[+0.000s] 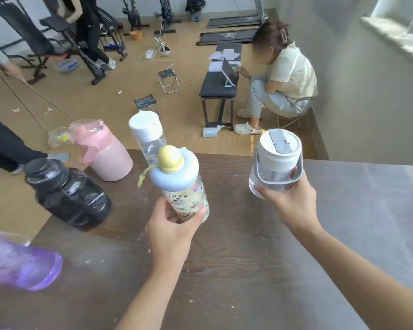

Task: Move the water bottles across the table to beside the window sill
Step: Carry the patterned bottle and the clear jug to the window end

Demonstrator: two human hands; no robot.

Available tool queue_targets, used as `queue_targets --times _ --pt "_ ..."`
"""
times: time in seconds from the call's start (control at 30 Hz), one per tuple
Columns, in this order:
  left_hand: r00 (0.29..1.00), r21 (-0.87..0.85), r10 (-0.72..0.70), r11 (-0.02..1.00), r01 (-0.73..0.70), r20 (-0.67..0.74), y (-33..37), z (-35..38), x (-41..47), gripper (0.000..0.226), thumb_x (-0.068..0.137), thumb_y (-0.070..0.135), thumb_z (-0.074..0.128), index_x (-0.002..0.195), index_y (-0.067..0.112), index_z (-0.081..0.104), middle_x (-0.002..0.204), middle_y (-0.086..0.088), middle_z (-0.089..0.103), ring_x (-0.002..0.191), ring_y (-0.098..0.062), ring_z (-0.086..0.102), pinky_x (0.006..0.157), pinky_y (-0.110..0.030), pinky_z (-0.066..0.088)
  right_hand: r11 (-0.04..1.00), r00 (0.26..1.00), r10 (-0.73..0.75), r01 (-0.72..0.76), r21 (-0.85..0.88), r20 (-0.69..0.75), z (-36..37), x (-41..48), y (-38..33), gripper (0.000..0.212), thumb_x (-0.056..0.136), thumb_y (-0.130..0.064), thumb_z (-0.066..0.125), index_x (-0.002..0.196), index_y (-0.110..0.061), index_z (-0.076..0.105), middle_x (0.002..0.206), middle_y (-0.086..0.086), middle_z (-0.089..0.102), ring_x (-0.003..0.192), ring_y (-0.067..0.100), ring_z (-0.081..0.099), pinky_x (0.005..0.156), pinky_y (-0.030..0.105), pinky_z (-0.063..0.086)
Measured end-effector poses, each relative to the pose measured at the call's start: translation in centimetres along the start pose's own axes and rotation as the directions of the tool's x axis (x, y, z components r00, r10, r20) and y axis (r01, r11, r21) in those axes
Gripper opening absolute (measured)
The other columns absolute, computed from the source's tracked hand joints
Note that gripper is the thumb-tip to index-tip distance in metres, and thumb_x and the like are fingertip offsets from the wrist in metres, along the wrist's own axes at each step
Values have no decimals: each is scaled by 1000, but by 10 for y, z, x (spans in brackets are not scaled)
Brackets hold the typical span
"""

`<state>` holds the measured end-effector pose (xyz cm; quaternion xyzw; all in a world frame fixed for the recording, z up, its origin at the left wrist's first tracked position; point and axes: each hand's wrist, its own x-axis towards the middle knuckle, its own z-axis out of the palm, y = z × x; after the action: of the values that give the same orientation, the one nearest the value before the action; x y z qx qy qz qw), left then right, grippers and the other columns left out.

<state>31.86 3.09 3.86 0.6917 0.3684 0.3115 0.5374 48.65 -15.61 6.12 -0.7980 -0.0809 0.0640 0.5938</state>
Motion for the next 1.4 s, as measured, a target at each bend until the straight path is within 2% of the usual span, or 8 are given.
queue_targets --times 0.23,0.4,0.63,0.73,0.93,1.1,1.23,1.4 --pt "964 25 78 996 -87 254 52 141 -56 52 60 22 101 103 32 73 97 15 84 92 -3 81 88 -36 65 995 963 102 -99 25 -250 -141 -48 41 71 67 -26 99 126 -34 60 120 -11 72 110 14 70 86 28 52" --pt "883 -21 131 991 -136 451 85 235 -124 54 64 16 100 110 27 73 101 14 82 92 1 79 84 -23 63 993 903 88 -114 -36 -421 -234 -89 67 68 68 -31 99 106 -68 55 116 -13 74 107 8 71 92 37 57" --pt "726 -101 175 984 -145 665 104 336 -242 60 60 9 101 109 22 70 102 4 83 96 -12 81 90 -32 64 961 777 174 -268 -69 -605 -337 -163 106 54 72 -29 94 110 -48 62 111 -12 74 110 19 71 91 40 56" --pt "640 -137 185 983 -124 745 108 369 -289 62 59 2 101 108 25 69 104 -1 83 98 -16 81 92 -34 63 943 689 268 -332 36 -673 -366 -193 114 47 67 -29 95 91 -50 60 93 -22 73 96 1 71 80 21 55" --pt "498 -111 147 989 -102 855 106 416 -350 62 62 5 100 116 14 72 104 5 83 97 -6 80 94 -34 66 916 544 353 -366 163 -761 -402 -239 128 72 62 -18 100 98 -60 52 88 -62 58 84 -18 67 89 21 55" --pt "437 -74 108 993 -94 893 106 436 -378 69 59 3 101 119 15 70 107 3 80 99 -6 78 91 -26 65 921 507 350 -338 193 -788 -413 -252 136 71 55 -36 100 100 -69 56 99 -18 77 94 12 75 87 38 59" --pt "409 -51 102 990 -133 907 104 445 -386 76 52 20 102 121 16 71 116 -4 81 108 -15 78 98 -41 64 923 500 355 -323 210 -790 -416 -250 139 67 57 -36 100 109 -54 62 102 -6 78 90 13 75 79 35 62" --pt "381 -31 98 983 -179 919 102 448 -383 70 56 15 103 119 18 72 112 1 82 93 10 73 95 -30 62 898 454 384 -384 212 -804 -409 -245 140 79 55 -49 97 123 -53 55 109 -12 74 97 12 75 84 44 64"
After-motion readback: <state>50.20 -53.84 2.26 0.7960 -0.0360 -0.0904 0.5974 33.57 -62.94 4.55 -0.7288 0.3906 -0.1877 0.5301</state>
